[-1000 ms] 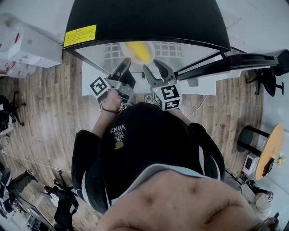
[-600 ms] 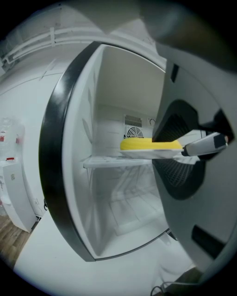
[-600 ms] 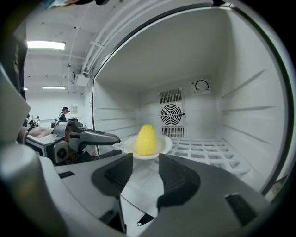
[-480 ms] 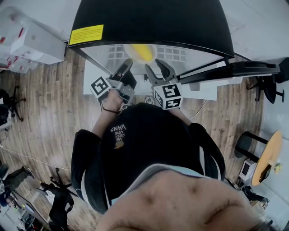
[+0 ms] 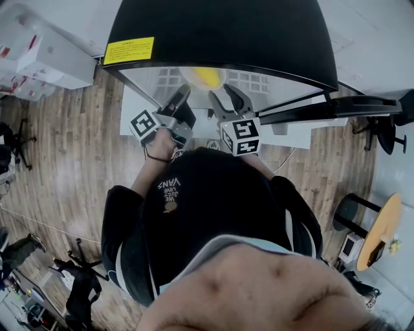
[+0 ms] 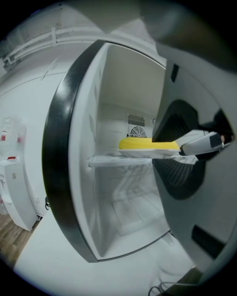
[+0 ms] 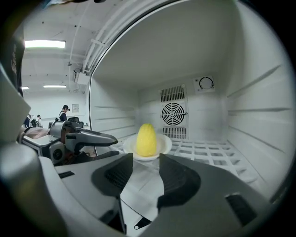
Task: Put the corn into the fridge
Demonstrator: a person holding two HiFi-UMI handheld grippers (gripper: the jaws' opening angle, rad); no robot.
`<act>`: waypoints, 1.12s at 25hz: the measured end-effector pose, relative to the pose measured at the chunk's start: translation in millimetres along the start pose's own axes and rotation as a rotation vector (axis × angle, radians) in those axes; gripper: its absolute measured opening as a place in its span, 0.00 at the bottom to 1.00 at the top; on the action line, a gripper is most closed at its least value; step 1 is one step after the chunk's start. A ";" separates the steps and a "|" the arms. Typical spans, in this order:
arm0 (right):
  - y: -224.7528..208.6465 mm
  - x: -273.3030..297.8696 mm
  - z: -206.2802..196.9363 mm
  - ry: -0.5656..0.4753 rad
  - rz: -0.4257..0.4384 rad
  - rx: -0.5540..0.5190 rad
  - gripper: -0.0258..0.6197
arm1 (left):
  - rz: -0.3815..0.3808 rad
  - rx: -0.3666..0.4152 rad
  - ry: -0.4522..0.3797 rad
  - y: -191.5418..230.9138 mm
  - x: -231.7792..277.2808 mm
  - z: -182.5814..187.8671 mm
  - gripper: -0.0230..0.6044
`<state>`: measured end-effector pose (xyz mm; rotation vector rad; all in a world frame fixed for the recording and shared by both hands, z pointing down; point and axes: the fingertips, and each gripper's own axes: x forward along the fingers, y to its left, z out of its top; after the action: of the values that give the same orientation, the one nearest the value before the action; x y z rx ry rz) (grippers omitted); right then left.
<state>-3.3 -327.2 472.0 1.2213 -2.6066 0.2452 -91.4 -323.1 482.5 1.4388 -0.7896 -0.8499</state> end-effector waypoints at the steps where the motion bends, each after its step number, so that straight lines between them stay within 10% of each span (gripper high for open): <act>1: -0.1 0.9 0.1 0.002 0.001 -0.001 0.32 | 0.000 0.000 -0.002 0.6 -0.1 0.7 0.18; 28: -0.4 15.6 3.0 0.012 0.021 -0.019 0.32 | -0.017 -0.010 -0.017 1.2 -0.9 3.5 0.18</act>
<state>-13.1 -339.6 473.8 1.1836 -2.6068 0.2298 -94.9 -324.1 483.7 1.4335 -0.7856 -0.8786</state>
